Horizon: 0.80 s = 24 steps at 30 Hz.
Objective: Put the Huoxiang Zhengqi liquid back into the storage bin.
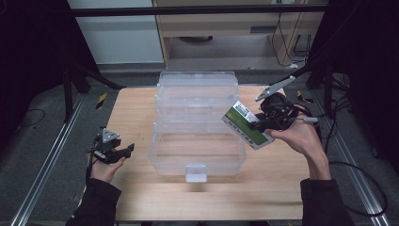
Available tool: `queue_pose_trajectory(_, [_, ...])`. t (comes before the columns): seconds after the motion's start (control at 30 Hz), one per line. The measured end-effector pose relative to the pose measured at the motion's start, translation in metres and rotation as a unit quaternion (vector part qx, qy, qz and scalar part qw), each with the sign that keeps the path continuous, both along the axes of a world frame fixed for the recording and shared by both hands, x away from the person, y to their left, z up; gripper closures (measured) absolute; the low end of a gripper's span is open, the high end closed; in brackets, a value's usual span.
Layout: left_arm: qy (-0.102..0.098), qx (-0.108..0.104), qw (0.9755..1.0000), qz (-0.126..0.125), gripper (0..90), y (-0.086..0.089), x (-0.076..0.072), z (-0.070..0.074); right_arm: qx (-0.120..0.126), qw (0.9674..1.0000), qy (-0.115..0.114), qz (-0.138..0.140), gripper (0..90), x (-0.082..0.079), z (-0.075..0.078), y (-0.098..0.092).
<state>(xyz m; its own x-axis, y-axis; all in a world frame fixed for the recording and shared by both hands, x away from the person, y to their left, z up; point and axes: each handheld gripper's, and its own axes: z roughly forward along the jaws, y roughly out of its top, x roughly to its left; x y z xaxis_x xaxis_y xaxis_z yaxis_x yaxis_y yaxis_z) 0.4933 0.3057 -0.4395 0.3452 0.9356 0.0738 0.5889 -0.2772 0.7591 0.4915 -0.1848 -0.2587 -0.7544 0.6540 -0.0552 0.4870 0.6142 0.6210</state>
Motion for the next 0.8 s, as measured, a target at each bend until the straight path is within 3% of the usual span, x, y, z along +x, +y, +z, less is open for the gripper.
queue_pose_trajectory(0.37, [0.0,-0.001,1.0,0.001,40.2,0.001,0.0,0.0,-0.019,0.9956,-0.004,0.092,64.1,0.011,-0.002,0.029])
queue_pose_trajectory(0.8, [0.003,0.0,1.0,0.002,40.2,0.002,0.001,-0.002,-0.052,0.9835,0.01,0.173,64.0,0.024,-0.015,0.048])
